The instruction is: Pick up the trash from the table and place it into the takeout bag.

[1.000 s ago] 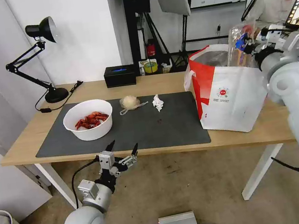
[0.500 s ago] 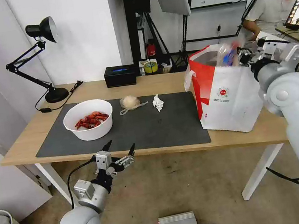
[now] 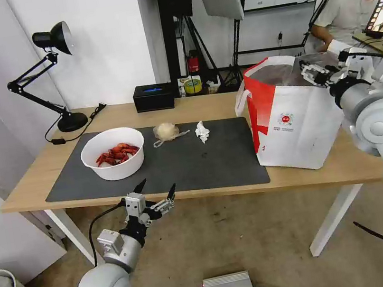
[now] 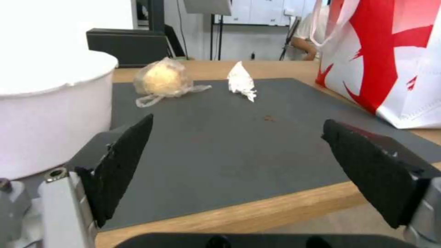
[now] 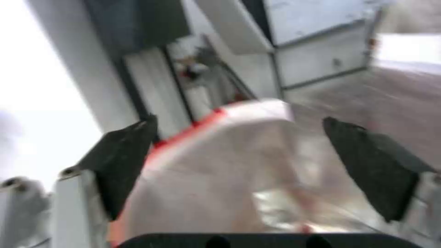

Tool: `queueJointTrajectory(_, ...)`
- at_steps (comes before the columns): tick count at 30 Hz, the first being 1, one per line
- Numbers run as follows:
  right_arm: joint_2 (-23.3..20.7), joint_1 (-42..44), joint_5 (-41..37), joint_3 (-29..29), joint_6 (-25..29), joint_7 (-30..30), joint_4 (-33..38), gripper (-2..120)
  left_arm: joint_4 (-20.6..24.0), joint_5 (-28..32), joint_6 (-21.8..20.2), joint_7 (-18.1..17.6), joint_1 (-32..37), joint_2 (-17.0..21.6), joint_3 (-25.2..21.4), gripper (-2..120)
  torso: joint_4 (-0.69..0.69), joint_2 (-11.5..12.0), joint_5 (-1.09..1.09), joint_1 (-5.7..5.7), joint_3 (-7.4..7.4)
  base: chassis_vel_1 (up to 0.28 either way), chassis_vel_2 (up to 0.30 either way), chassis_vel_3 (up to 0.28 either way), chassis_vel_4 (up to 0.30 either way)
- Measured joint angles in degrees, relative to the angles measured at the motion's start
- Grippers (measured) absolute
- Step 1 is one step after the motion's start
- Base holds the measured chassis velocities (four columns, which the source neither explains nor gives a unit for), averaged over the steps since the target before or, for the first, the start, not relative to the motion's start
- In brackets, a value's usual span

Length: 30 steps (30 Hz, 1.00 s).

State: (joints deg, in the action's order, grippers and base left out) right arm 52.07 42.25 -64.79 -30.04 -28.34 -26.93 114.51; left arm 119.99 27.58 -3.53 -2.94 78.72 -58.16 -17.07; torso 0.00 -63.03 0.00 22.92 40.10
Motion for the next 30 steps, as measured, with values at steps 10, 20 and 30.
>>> queueJointTrajectory(10, -4.76, 6.92, 4.51, 0.05, 7.82, 19.13, 6.48, 100, 0.27, -0.73, 0.04, -0.13, 0.19, 0.35, -1.94, 100, 0.0, 0.0, 0.0, 0.0, 0.0, 0.0, 0.0, 0.0, 0.0)
queueJointTrajectory(20, -4.76, 25.6, 25.22, -4.24, 15.1, 34.63, 9.81, 100, -1.95, -6.2, 1.19, 1.35, 0.74, 0.05, -3.74, 100, -0.01, 0.0, 0.0, -0.01, 0.0, 0.0, 0.0, 0.0, 0.0)
queueJointTrajectory(30, 2.52, 34.93, 33.47, -2.99, 19.65, 37.18, 6.34, 100, -2.68, -10.1, -0.92, -0.02, 1.91, -0.76, -6.19, 100, 0.0, 0.0, -0.01, -0.01, 0.0, 0.0, 0.0, 0.0, 0.0)
